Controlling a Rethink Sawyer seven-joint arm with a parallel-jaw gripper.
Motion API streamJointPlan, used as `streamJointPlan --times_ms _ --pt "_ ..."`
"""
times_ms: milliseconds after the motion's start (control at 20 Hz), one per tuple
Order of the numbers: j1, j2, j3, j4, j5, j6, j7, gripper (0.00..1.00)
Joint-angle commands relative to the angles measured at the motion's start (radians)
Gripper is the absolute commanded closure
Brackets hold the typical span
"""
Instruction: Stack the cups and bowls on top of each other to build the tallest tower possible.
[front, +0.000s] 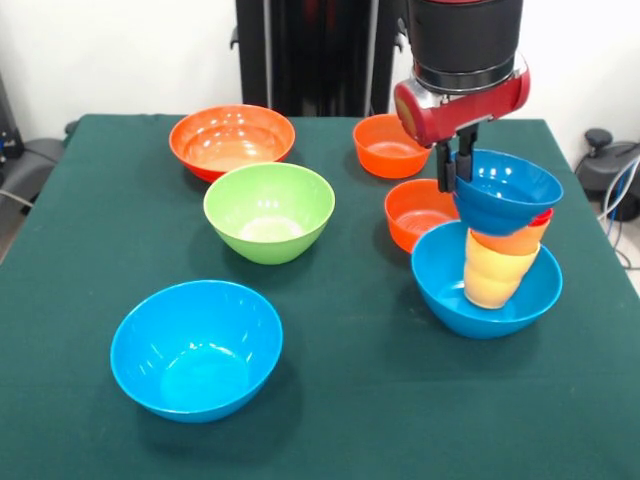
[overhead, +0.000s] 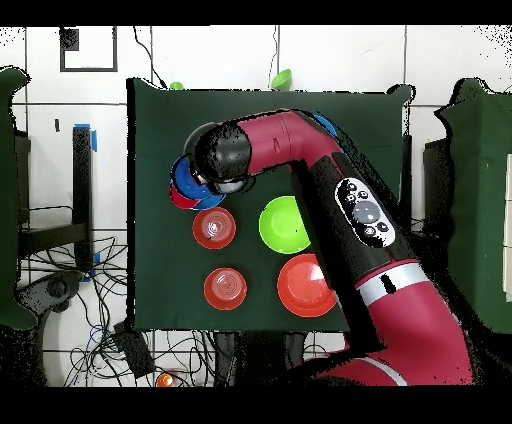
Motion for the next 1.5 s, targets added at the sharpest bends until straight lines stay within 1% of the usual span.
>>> streamJointPlan --times_ms 50,300,550,600,750,850,1200,1500 --pt "0.02 0.024 -0.029 -0.066 -0.011 0.113 -0.131 1.0" --pt "0.021 0.02 -0.018 -0.117 0.0 0.183 -0.166 1.0" --pt "0.021 -0.005 -0.011 -0.106 0.02 0.21 -0.149 1.0" --pt "0.013 -0.013 -0.01 -0.084 0.024 0.2 -0.145 1.0" --pt "0.015 -0.006 -0.009 -0.091 0.024 0.202 -0.139 1.0" --pt "0.017 0.0 -0.008 -0.093 0.024 0.197 -0.134 1.0" --pt "0.008 0.0 -0.006 -0.023 0.036 0.13 -0.086 1.0" --pt "-0.008 -0.003 -0.006 0.05 0.042 0.044 -0.039 1.0"
